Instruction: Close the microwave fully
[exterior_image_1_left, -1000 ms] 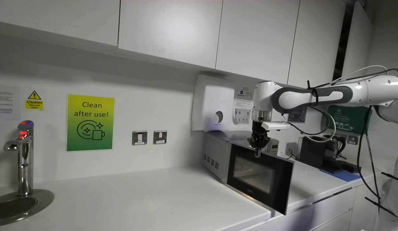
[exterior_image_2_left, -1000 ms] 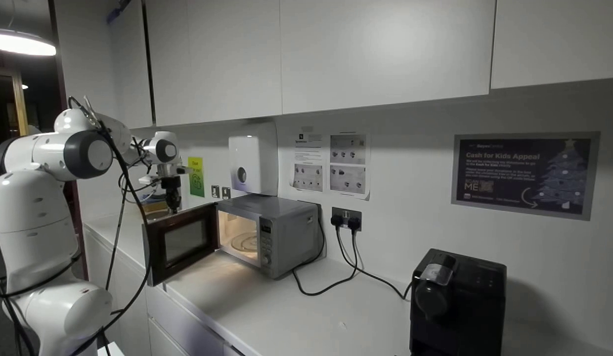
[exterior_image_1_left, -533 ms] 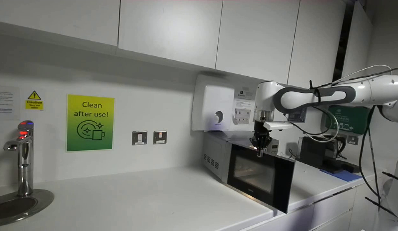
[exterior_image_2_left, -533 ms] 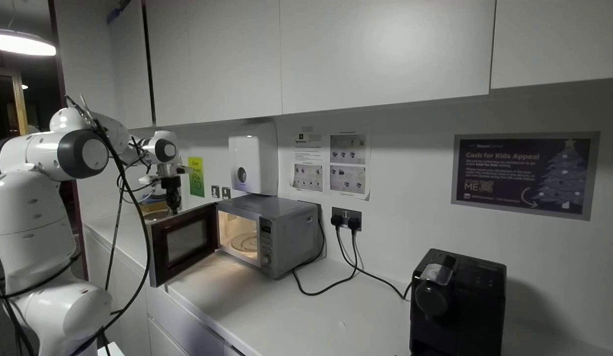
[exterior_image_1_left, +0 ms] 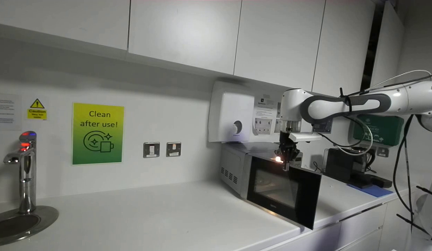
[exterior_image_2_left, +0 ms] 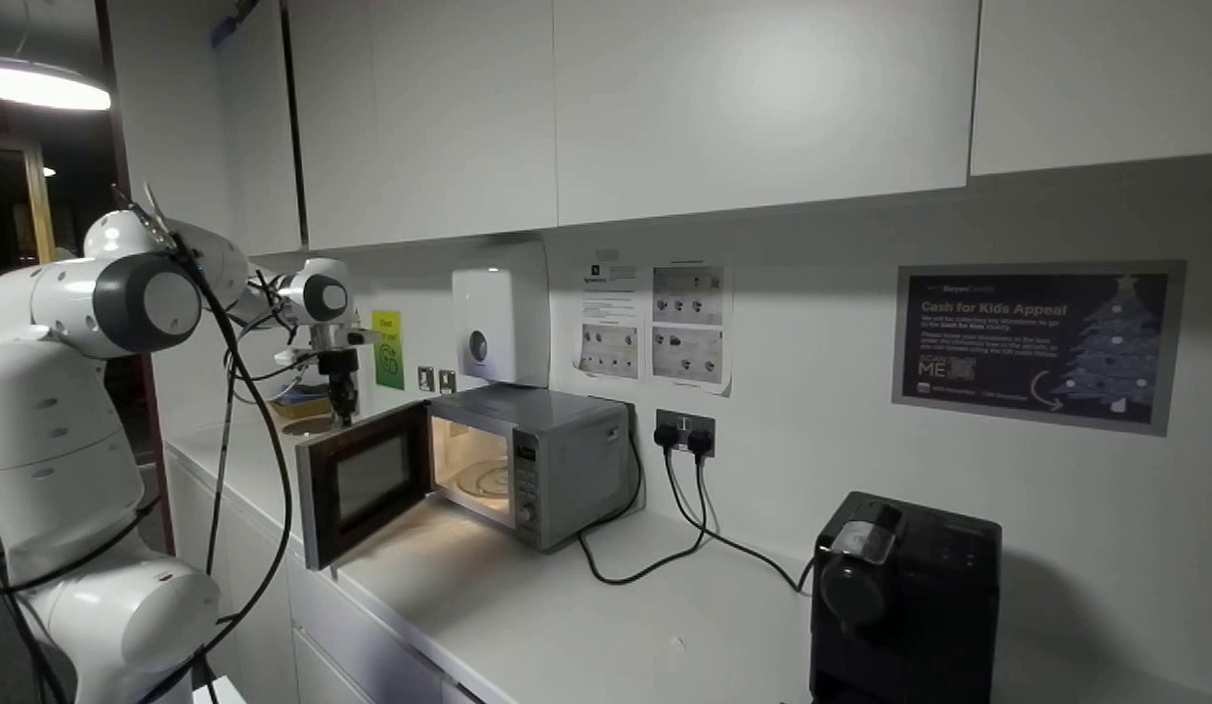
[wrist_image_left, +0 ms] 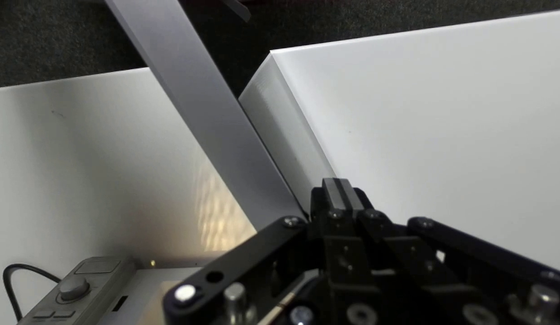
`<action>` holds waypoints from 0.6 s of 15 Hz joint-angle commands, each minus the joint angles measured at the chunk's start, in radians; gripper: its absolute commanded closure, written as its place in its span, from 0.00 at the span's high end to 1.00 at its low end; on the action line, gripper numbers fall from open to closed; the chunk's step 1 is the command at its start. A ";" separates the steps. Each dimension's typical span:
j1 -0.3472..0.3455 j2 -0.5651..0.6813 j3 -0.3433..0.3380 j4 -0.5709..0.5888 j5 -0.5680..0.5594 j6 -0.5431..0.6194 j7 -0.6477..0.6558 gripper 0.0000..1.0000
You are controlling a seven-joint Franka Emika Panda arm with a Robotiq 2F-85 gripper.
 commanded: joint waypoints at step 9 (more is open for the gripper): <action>-0.033 -0.097 0.001 -0.087 0.029 -0.002 0.031 0.00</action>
